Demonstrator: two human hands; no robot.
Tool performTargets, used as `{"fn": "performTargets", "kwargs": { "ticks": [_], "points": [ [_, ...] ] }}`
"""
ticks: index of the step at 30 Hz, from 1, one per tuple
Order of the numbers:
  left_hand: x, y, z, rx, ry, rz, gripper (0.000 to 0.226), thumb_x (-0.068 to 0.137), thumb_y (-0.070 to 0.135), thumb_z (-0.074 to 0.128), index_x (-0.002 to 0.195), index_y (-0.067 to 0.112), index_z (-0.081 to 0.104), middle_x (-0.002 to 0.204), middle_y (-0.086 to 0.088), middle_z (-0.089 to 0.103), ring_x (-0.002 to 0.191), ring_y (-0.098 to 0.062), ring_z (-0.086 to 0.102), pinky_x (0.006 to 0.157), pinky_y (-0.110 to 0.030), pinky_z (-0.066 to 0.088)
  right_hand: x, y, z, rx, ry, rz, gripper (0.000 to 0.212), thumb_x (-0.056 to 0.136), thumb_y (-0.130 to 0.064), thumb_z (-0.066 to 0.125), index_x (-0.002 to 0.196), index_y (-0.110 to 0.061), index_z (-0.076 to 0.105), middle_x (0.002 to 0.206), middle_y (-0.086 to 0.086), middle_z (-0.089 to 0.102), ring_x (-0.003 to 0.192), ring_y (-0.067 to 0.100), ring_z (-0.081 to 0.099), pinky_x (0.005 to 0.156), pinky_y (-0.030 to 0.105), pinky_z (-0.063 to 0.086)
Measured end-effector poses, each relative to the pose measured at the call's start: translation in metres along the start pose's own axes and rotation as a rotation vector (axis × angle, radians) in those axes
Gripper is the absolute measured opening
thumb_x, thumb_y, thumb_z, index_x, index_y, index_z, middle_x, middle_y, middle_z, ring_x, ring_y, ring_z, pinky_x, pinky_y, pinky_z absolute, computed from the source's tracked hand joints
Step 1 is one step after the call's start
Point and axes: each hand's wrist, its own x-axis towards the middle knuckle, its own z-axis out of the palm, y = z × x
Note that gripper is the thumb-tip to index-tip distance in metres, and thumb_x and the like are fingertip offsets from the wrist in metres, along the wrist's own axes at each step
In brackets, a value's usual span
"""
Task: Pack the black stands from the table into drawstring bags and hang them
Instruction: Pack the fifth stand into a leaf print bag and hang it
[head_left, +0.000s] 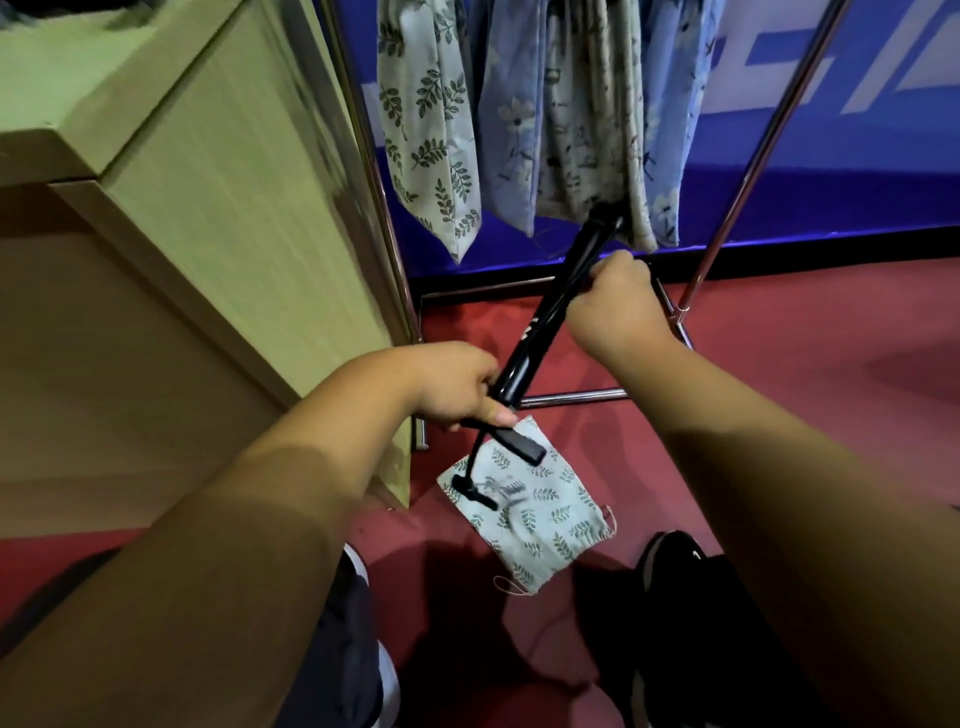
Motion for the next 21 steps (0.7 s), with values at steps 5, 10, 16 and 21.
{"fn": "performTargets", "kwargs": {
  "ticks": [5, 10, 16, 21],
  "points": [
    [0.012, -0.008, 0.02, 0.154, -0.027, -0.076, 0.035, 0.094, 0.047, 0.076, 0.09, 0.017, 0.059, 0.084, -0.001, 0.065, 0.079, -0.024, 0.064, 0.066, -0.032, 0.046, -0.026, 0.011, 0.009, -0.478, -0.057, -0.461, 0.046, 0.081, -0.021, 0.07, 0.127, -0.022, 0.071, 0.126, 0.011, 0.055, 0.117, 0.041, 0.051, 0.101, 0.045, 0.048],
    [0.032, -0.01, 0.051, 0.292, -0.145, -0.063, 0.038, 0.102, 0.049, 0.064, 0.101, 0.011, 0.061, 0.096, -0.007, 0.064, 0.089, -0.028, 0.059, 0.073, -0.035, 0.042, -0.048, 0.04, 0.036, -0.874, -0.51, -0.556, 0.069, 0.078, -0.039, 0.049, 0.145, -0.028, 0.058, 0.138, 0.007, 0.059, 0.136, 0.037, 0.045, 0.121, 0.048, 0.027],
    [0.056, -0.033, 0.109, 0.121, -0.355, -0.054, 0.029, 0.108, 0.042, 0.057, 0.112, 0.017, 0.069, 0.104, 0.001, 0.069, 0.096, -0.021, 0.06, 0.087, -0.034, 0.047, -0.053, 0.097, 0.083, -1.004, -1.052, -0.303, 0.086, 0.084, -0.041, 0.08, 0.159, -0.046, 0.038, 0.152, -0.003, 0.056, 0.137, 0.028, 0.053, 0.106, 0.038, 0.042],
    [0.068, -0.062, 0.127, -0.003, -0.459, -0.07, 0.014, 0.101, 0.05, 0.064, 0.113, 0.043, 0.066, 0.117, 0.007, 0.069, 0.119, -0.023, 0.062, 0.112, -0.044, 0.044, -0.066, 0.141, 0.143, -0.856, -1.369, -0.063, 0.035, 0.079, -0.039, 0.09, 0.107, -0.023, 0.076, 0.107, 0.002, 0.071, 0.114, 0.027, 0.069, 0.106, 0.039, 0.052]
  ]
}}
